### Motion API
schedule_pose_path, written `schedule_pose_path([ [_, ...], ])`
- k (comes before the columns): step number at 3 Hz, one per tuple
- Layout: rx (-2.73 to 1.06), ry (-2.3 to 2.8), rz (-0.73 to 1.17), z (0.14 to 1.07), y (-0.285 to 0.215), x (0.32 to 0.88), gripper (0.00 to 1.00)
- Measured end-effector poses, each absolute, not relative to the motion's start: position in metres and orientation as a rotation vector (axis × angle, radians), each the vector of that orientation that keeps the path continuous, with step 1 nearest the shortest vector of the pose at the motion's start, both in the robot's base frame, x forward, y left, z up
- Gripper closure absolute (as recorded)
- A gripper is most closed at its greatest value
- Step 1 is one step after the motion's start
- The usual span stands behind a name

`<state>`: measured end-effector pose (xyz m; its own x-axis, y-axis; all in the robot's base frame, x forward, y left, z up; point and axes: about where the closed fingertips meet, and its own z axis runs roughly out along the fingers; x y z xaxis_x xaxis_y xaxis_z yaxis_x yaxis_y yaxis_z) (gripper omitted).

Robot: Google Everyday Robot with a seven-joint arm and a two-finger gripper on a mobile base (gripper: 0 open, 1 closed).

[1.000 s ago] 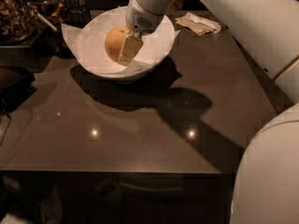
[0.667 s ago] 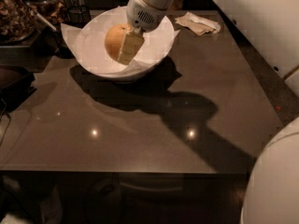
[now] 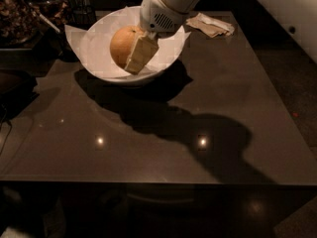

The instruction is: Pick orange from white bowl

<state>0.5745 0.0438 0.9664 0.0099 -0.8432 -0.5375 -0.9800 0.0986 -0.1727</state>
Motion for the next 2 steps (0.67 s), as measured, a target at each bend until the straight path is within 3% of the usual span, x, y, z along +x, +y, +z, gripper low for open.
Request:
schedule_pose_path([
  [1,-1.753,1.904,0.366,0.977,0.0349,0.5275,1.0],
  [2,-1.753,1.904,0.365,0.9772,0.035,0.527,1.0],
])
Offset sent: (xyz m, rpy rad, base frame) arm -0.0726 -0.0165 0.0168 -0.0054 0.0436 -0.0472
